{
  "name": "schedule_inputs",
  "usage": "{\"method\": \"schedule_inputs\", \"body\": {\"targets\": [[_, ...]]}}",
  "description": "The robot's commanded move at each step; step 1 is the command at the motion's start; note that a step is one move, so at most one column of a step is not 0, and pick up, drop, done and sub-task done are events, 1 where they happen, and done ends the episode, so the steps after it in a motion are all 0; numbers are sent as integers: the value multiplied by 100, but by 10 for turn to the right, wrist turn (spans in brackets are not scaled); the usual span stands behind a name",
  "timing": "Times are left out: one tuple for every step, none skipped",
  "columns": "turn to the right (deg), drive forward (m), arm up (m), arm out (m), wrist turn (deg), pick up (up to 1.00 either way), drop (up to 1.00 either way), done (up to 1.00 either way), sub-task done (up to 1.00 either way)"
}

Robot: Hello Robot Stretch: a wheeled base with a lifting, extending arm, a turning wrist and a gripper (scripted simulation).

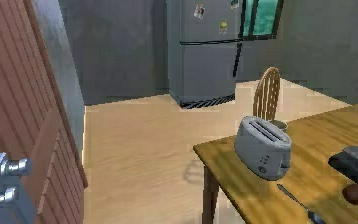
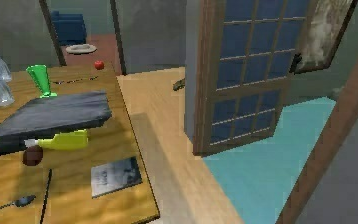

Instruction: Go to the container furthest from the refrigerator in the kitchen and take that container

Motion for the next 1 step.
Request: {"method": "schedule_inputs", "body": {"targets": [[270, 0, 0, 0, 0, 0, 0, 0, 0]]}}
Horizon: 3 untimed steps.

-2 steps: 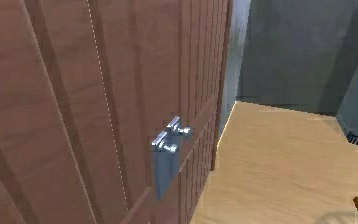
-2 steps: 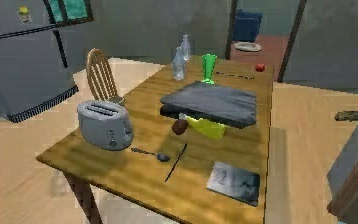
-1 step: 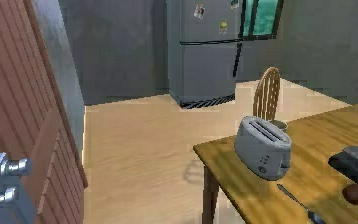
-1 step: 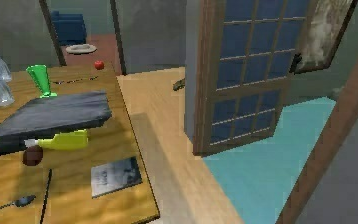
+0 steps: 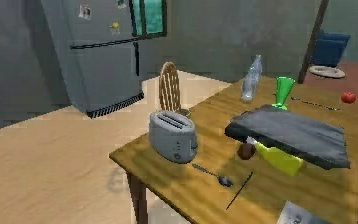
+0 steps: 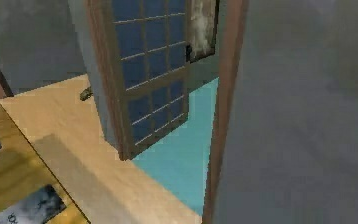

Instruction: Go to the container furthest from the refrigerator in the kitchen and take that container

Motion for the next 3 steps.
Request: {"method": "schedule_inputs", "body": {"targets": [[0, 20, 0, 0, 0, 0, 0, 0, 0], [-450, 0, 0, 0, 0, 0, 0, 0, 0], [-150, 0, 0, 0, 0, 0, 0, 0, 0]]}}
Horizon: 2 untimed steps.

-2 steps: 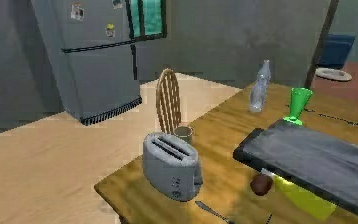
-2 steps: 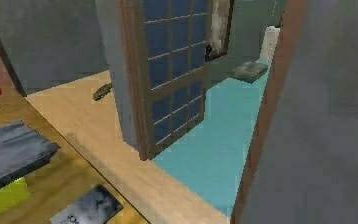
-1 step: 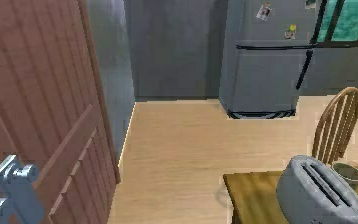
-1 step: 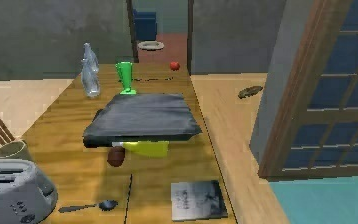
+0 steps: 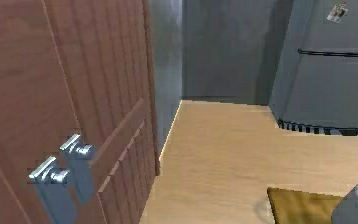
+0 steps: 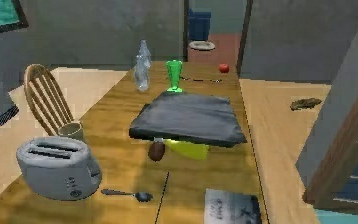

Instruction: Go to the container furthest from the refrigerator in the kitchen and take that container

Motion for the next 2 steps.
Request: {"method": "schedule_inputs", "body": {"targets": [[0, 75, 0, 0, 0, 0, 0, 0, 0], [450, 0, 0, 0, 0, 0, 0, 0, 0]]}}
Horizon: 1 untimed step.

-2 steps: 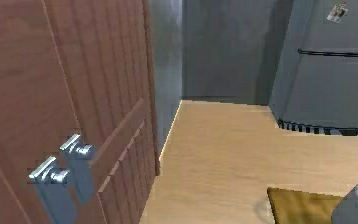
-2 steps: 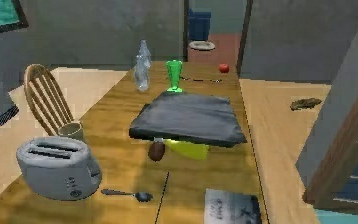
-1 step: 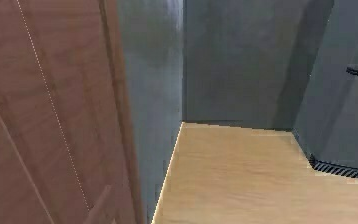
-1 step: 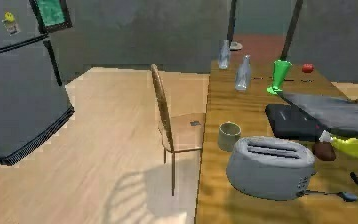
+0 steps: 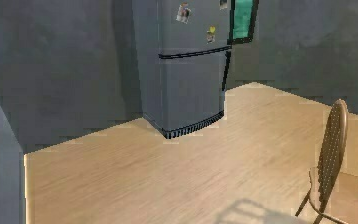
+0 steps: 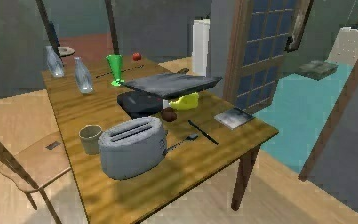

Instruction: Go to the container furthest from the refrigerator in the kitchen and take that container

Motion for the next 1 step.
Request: {"method": "schedule_inputs", "body": {"targets": [[30, 0, 0, 0, 0, 0, 0, 0, 0]]}}
